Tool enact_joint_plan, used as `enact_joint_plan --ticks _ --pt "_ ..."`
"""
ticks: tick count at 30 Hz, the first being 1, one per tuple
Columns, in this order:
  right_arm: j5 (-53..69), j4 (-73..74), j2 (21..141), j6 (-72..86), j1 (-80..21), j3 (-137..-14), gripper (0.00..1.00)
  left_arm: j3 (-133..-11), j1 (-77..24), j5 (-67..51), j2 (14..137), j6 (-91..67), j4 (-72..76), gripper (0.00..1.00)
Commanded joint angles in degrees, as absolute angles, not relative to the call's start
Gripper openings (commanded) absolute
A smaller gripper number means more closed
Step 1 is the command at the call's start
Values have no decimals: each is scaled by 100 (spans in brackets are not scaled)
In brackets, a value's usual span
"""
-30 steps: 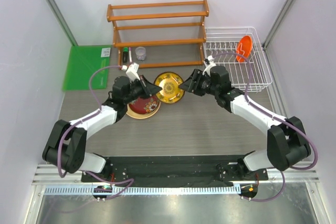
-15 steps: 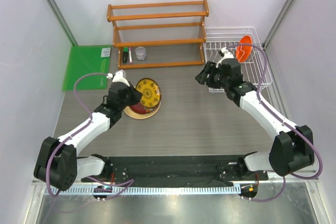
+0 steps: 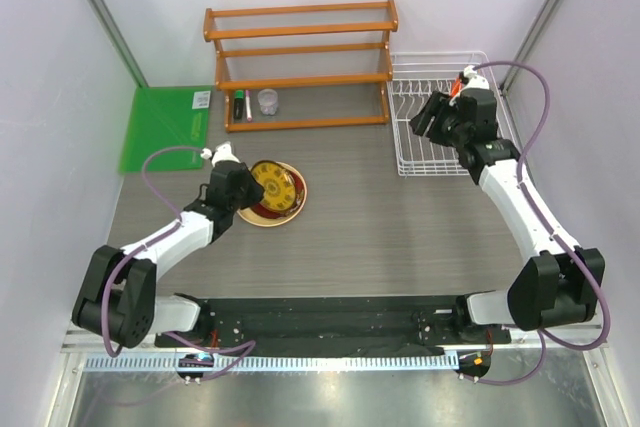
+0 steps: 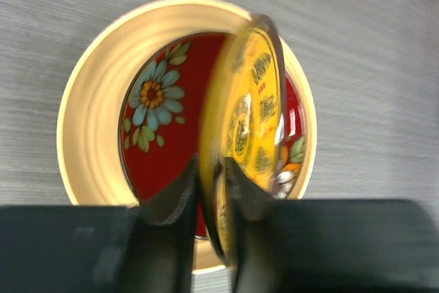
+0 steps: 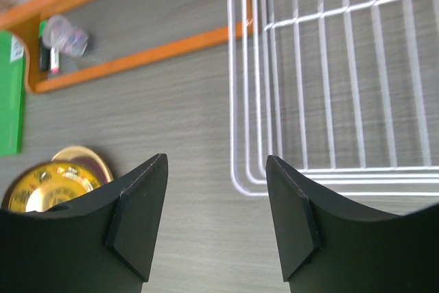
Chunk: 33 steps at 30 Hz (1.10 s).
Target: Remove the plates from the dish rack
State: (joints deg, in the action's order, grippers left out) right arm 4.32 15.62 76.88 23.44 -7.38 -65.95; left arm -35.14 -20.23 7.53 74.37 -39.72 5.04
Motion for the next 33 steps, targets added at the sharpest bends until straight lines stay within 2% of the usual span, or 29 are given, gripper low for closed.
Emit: enact_joint_plan --ticks 1,2,10,11,14,19,23,24,27,33 --pt "-324 1722 7901 2022 -519 -7268 66 -3489 -2030 887 7638 -3876 352 30" --pt "-447 1775 7988 2004 -475 -7460 66 -3507 -2030 888 7655 -3876 325 46" --pt "-1440 1968 8866 1714 -185 -8375 68 -3621 -2030 984 7699 -3771 27 71" --pt "-1546 1977 8973 1688 -150 -8585 68 -3621 -2030 1071 7673 -3779 18 87" --pt "-1941 2048 9456 1486 -79 -9104 68 -3709 -2030 1142 7533 -3718 -228 99" --pt "-2373 2206 10361 1082 78 -10131 69 -3884 -2030 950 6821 -3621 -431 100" --pt "-2872 2250 11370 705 114 -10853 69 -4130 -2039 29 6487 -3402 -229 99" --pt "-2952 2267 11512 642 123 -10994 68 -4209 -2030 -652 6469 -3349 -46 99" --pt "-3120 2232 12119 291 167 -11565 68 -4376 -2039 -1587 6504 -3392 279 99" --pt "-3207 2259 13067 -262 264 -12628 68 -4421 -2083 -2127 6855 -3428 755 100"
